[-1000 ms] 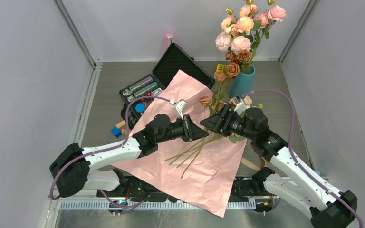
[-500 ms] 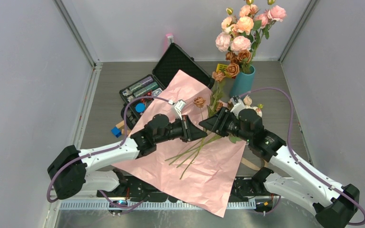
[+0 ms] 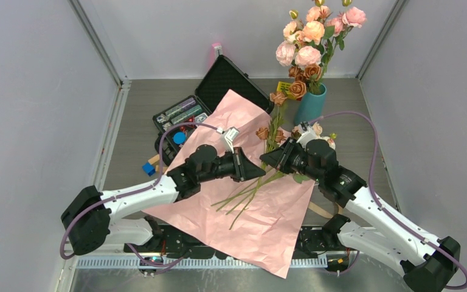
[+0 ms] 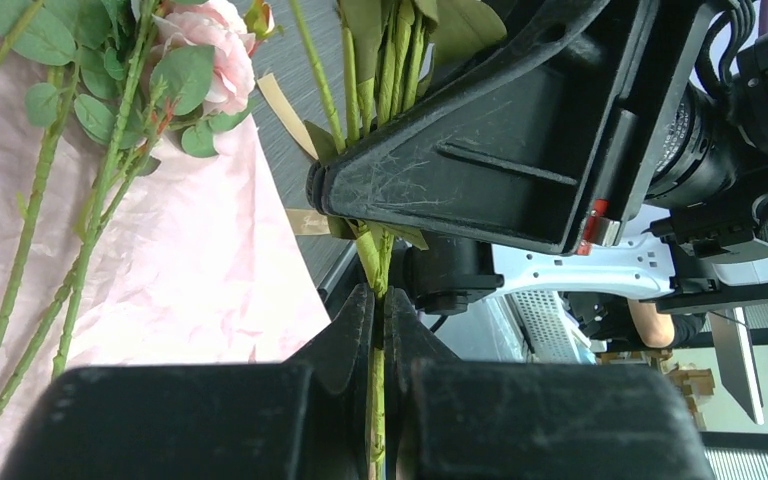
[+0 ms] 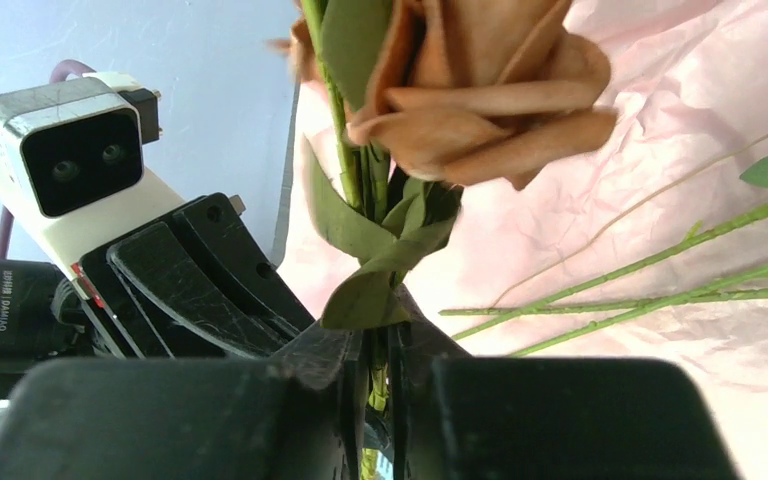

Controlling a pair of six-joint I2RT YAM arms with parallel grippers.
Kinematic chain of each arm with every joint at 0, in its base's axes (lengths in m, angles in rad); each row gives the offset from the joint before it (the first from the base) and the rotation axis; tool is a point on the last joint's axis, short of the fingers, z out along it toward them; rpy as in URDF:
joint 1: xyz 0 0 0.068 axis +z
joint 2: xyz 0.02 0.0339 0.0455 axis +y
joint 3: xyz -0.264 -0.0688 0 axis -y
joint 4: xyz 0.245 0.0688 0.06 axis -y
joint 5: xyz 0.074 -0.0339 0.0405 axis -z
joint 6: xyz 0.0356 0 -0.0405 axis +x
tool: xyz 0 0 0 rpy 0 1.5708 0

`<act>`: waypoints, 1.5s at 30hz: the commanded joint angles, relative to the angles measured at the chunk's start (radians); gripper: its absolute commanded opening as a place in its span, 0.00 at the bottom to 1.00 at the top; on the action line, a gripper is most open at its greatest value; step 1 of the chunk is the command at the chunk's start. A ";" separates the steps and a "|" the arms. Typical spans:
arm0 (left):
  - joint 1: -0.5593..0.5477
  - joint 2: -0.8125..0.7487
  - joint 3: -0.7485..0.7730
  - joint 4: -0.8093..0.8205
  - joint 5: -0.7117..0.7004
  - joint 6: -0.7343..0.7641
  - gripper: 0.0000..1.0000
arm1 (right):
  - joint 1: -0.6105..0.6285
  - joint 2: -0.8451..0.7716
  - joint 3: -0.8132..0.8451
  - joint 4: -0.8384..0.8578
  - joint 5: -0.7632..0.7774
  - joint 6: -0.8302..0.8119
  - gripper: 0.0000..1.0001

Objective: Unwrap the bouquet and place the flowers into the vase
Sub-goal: Pick up the fake flower from the wrapping paper.

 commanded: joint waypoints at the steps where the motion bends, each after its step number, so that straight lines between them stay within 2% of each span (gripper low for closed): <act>1: -0.002 0.008 0.058 -0.007 0.025 0.007 0.00 | 0.004 -0.016 0.044 0.027 0.036 -0.026 0.09; 2: -0.001 0.013 0.062 -0.015 0.032 0.010 0.00 | 0.004 -0.019 0.045 0.027 0.034 -0.029 0.02; 5: 0.002 0.024 0.074 -0.034 0.052 0.014 0.00 | 0.004 -0.027 0.050 0.026 0.026 -0.042 0.00; 7: 0.011 0.024 0.078 -0.051 0.064 0.019 0.05 | 0.004 -0.035 0.060 0.018 0.016 -0.066 0.00; 10: 0.040 0.011 0.080 -0.098 0.088 0.036 0.39 | 0.004 -0.054 0.094 -0.016 -0.008 -0.131 0.00; 13: 0.087 -0.023 0.092 -0.193 0.118 0.081 0.64 | 0.005 -0.058 0.151 -0.076 -0.049 -0.205 0.00; 15: 0.123 -0.057 0.103 -0.281 0.130 0.129 0.76 | 0.006 -0.059 0.205 -0.132 -0.063 -0.259 0.00; 19: 0.226 -0.129 0.174 -0.548 0.181 0.302 0.90 | 0.006 -0.048 0.329 -0.248 -0.087 -0.372 0.00; 25: 0.442 -0.193 0.310 -0.935 0.181 0.599 0.95 | 0.006 0.027 0.583 -0.356 -0.079 -0.469 0.00; 27: 0.550 -0.210 0.316 -0.966 0.211 0.630 0.95 | 0.006 0.069 0.679 -0.400 -0.011 -0.497 0.00; 31: 0.755 -0.231 0.316 -0.977 0.233 0.659 0.95 | 0.005 0.177 0.883 -0.492 0.278 -0.570 0.00; 34: 0.784 -0.245 0.335 -0.999 0.098 0.704 0.95 | -0.006 0.264 1.025 -0.522 0.445 -0.646 0.00; 38: 0.784 -0.281 0.304 -0.971 -0.016 0.763 0.96 | -0.057 0.416 1.294 -0.631 0.550 -0.747 0.00; 40: 0.783 -0.288 0.288 -0.968 -0.049 0.779 0.96 | -0.123 0.511 1.432 -0.691 0.539 -0.764 0.00; 43: 0.784 -0.296 0.270 -0.970 -0.066 0.787 0.95 | -0.246 0.621 1.646 -0.747 0.434 -0.747 0.00; 45: 0.784 -0.303 0.263 -0.964 -0.067 0.787 0.95 | -0.276 0.672 1.749 -0.752 0.418 -0.743 0.00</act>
